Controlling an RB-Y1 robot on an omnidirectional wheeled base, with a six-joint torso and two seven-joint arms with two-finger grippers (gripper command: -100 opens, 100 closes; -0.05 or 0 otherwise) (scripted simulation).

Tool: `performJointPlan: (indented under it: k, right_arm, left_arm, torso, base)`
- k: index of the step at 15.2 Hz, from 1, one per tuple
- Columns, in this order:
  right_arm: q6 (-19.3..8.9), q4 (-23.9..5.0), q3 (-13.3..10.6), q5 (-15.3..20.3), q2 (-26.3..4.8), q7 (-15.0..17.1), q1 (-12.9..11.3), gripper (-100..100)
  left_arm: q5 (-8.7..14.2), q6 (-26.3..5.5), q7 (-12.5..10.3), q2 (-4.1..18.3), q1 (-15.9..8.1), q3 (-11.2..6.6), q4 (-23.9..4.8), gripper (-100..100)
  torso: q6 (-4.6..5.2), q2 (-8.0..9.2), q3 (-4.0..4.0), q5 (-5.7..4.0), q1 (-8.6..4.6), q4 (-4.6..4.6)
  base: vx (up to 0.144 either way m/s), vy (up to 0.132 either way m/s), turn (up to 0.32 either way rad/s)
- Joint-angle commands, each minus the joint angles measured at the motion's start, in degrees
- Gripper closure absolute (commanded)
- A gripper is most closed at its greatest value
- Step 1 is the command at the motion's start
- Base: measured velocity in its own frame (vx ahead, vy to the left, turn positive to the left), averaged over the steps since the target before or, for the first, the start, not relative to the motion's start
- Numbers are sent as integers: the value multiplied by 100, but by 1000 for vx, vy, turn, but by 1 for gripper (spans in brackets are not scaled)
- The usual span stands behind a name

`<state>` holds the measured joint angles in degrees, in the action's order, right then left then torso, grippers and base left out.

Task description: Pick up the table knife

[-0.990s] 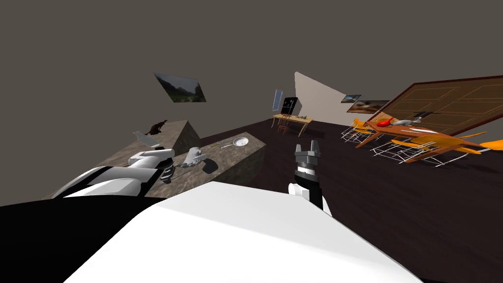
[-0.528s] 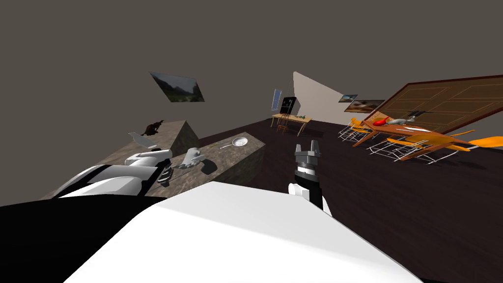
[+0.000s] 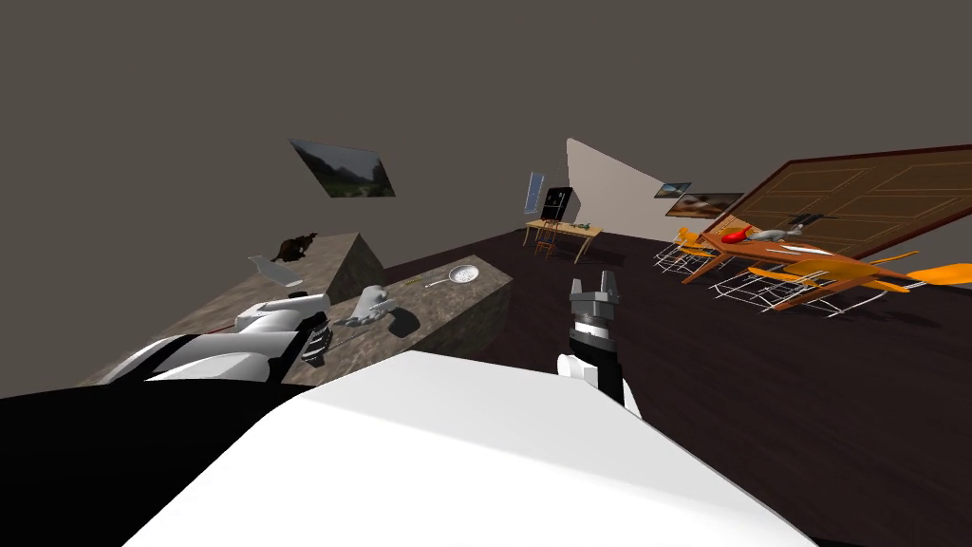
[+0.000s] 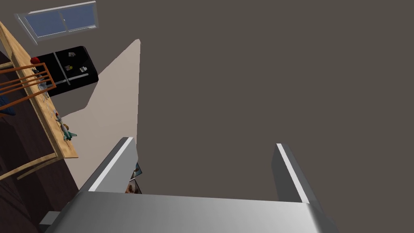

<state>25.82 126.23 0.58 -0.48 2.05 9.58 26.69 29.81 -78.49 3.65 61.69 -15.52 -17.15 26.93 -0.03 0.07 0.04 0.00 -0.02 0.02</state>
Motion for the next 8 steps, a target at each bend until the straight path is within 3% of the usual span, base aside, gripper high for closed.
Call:
performJointPlan:
  k: [1, 2, 3, 8]
  right_arm:
    - [0, 0, 0, 0, 0, 0, 0, 0]
    - [0, 0, 0, 0, 0, 0, 0, 0]
    - [0, 0, 0, 0, 0, 0, 0, 0]
    - [0, 0, 0, 0, 0, 0, 0, 0]
  left_arm:
    - [-101, -24, 23, -51, 119, -200, 112, -100]
    - [-224, -43, 57, -107, 249, -390, 214, -100]
    - [-224, -43, 57, -107, 249, -424, 214, -100]
    - [-594, -100, 158, -276, 640, -1044, 520, -100]
  torso:
    - [0, 0, 0, 0, 0, 0]
    - [0, 1, 1, 0, 2, 0]
    - [-1, 0, 0, 0, 0, 0]
    - [0, 0, 0, -1, -1, 0]
  base:
    - [-7, 8, -25]
    - [0, 0, 0]
    - [4, -4, 13]
    - [0, 0, -1]
